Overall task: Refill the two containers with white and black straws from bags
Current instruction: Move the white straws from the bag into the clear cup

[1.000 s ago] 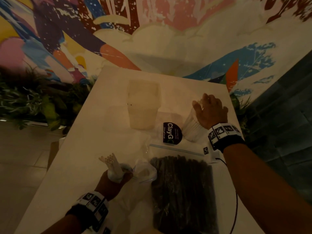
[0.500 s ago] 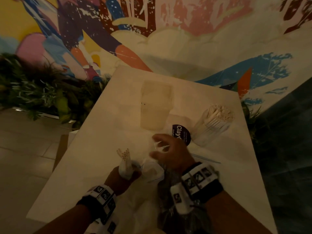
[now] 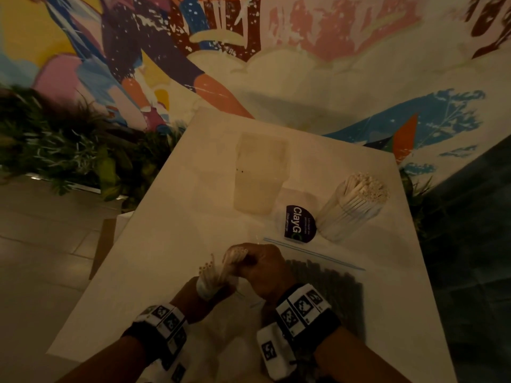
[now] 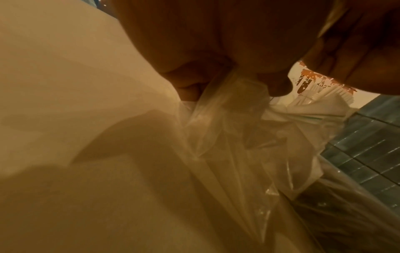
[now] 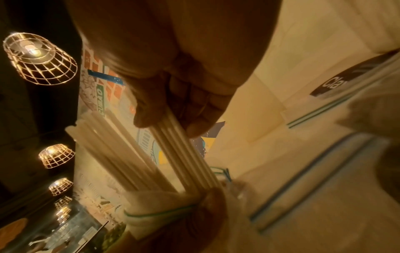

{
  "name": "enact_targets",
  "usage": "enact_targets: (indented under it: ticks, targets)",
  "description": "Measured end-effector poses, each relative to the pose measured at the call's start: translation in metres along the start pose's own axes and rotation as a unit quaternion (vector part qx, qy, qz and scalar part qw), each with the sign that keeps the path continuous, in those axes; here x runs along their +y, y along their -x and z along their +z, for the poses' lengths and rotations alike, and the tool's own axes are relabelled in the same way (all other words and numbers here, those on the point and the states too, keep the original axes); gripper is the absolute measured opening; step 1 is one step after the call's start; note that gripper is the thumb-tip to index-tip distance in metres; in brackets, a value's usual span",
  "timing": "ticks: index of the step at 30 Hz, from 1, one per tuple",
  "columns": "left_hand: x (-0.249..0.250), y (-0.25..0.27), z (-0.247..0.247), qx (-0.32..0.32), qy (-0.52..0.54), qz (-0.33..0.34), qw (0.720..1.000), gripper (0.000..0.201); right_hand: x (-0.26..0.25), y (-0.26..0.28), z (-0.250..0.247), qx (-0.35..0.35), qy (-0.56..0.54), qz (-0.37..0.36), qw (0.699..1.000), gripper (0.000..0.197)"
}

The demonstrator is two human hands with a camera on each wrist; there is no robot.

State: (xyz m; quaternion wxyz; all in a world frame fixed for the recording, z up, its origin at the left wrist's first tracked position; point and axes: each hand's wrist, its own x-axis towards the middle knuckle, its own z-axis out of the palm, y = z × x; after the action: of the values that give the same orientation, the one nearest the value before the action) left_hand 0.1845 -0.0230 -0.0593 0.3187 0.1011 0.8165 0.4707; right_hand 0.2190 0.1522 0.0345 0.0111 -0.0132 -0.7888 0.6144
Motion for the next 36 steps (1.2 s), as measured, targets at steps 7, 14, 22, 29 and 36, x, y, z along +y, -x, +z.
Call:
enact_targets:
  ticks: [7, 14, 22, 29, 36]
  targets:
    - [0.003, -0.005, 0.003, -0.044, -0.029, 0.081, 0.995, 0.046, -0.006, 0.003, -0.012, 0.127, 0.006, -0.028, 0.991, 0.003]
    - [0.003, -0.005, 0.006, -0.004, 0.044, 0.05, 0.998, 0.07, 0.005, 0.015, -0.001, 0.038, 0.086, -0.001, 0.996, 0.021]
    - [-0.017, -0.013, 0.007, -0.015, 0.033, 0.04, 0.999, 0.051, 0.014, 0.011, -0.001, 0.092, 0.002, -0.008, 0.996, 0.03]
    - [-0.007, -0.013, 0.005, -0.027, 0.012, 0.088, 0.996, 0.048, 0.028, 0.01, -0.009, 0.073, 0.033, 0.077, 0.994, 0.024]
    - [-0.019, -0.02, 0.007, -0.016, -0.007, 0.095, 0.995, 0.056, 0.002, 0.018, -0.028, 0.222, -0.048, 0.072, 0.971, 0.019]
